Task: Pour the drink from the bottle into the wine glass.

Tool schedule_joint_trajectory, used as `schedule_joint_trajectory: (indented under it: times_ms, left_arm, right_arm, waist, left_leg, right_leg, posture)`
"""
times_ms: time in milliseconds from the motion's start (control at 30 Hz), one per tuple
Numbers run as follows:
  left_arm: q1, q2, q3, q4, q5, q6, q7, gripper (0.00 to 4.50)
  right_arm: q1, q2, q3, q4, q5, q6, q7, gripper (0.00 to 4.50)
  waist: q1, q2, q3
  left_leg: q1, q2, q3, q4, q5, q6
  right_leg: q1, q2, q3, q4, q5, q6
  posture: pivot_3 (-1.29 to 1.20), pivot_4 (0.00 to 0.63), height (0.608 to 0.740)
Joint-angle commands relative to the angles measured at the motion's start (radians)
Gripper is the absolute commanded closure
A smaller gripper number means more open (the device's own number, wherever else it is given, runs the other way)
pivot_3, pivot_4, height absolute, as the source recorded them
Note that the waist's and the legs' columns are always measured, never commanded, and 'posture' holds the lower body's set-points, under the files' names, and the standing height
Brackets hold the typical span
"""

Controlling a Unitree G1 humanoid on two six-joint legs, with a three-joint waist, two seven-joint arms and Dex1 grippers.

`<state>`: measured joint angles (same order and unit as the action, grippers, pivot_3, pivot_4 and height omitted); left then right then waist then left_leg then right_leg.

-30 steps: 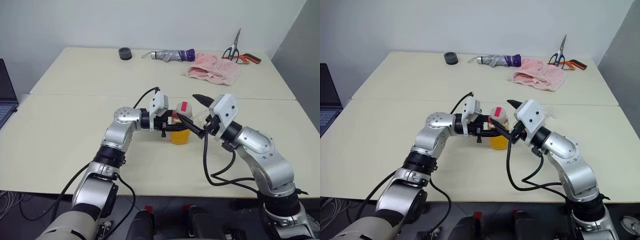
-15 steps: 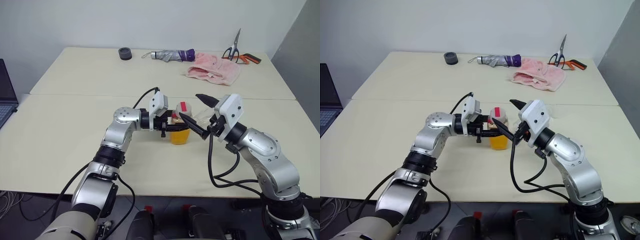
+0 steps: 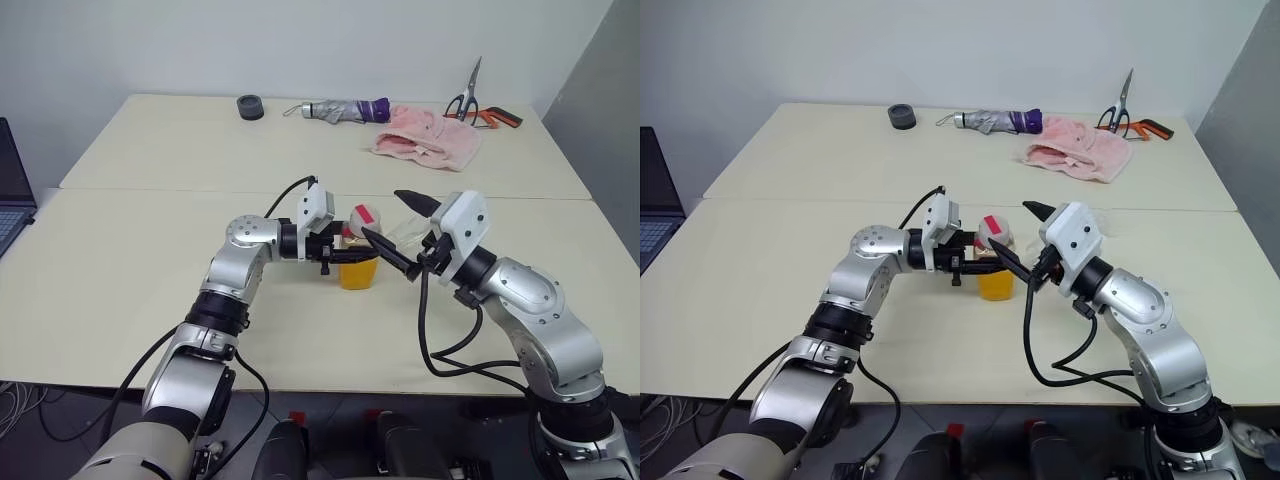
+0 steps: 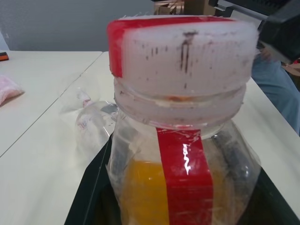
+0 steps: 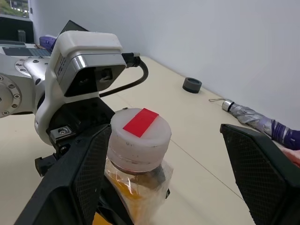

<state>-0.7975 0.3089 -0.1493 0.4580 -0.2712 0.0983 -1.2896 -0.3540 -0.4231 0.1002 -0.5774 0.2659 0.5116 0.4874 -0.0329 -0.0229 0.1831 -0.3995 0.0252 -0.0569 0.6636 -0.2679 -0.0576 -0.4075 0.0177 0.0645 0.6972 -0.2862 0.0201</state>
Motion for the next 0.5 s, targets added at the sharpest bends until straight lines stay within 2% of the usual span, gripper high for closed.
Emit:
schedule_joint_trajectory:
  times_ms: [33,500]
  left_arm:
    - [-0.022,0.002,0.016,-0.039,-0.022,-0.018,-0.015,2.72]
    - [-0.021,0.004,0.015,-0.04,-0.022,-0.019,-0.018,2.72]
  right_arm:
    - [-0.001,-0.014,-0.049,-0.01,-0.015,-0.008,-0.023,0.56]
    - [0.001,-0.02,-0.059,-0.01,-0.004,-0.007,-0.017,0.56]
  waist:
    - [0.0,0.0,0.0]
    - [0.0,0.0,0.0]
  left_leg:
    - [0.0,0.0,0.0,0.0,0.0,0.0]
    - [0.0,0.0,0.0,0.0,0.0,0.0]
  right_leg:
    - [0.0,0.0,0.0,0.0,0.0,0.0]
    - [0.0,0.0,0.0,0.0,0.0,0.0]
  posture:
    - [0.0,0.15,0.74]
    - [0.0,0.15,0.74]
